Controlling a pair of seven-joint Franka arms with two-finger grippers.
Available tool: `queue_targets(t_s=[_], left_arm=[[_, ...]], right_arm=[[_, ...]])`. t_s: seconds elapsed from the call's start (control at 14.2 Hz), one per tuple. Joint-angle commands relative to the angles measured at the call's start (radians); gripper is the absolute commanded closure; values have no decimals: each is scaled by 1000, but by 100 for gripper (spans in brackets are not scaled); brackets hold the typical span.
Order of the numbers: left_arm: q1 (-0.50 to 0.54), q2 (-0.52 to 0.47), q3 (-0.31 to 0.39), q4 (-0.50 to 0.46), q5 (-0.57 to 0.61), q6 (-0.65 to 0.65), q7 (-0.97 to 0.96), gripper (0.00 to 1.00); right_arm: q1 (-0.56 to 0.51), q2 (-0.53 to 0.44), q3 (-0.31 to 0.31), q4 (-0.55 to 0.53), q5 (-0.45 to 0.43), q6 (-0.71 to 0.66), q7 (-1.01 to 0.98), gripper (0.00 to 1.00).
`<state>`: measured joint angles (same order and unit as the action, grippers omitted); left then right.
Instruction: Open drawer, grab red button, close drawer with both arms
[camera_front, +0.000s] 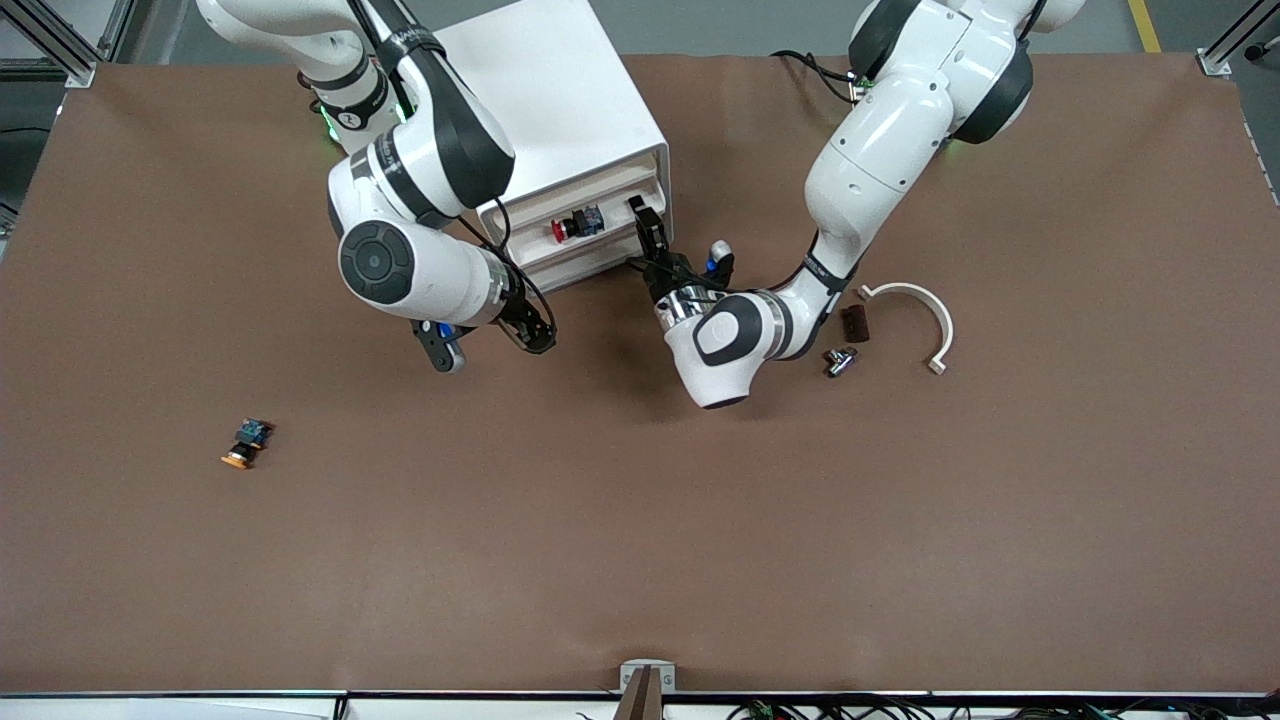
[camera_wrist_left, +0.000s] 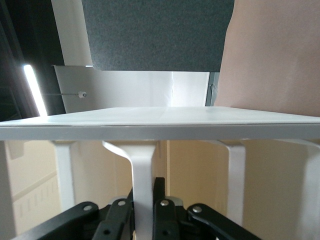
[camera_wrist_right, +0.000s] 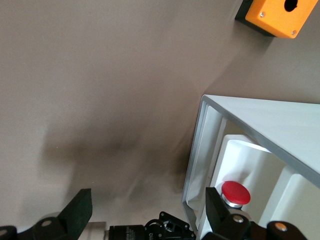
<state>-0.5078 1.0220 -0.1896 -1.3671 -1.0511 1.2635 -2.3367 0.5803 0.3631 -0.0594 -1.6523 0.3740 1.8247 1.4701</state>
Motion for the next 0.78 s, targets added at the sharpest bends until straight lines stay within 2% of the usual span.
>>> queue_targets(t_s=[0.0,0.42,0.7], left_arm=[[38,-2,9,3,-15,-12,-21,87],[124,-5,10,8,-13,-12,-21,87],[175,-3,10,17,-16,2,-21,84]], right_arm=[[27,-3,-10,-24,5,21,27,0],[78,-4,-10,-40,5,50,77,0],[134,-7,-10,-72,5,120,137,0]])
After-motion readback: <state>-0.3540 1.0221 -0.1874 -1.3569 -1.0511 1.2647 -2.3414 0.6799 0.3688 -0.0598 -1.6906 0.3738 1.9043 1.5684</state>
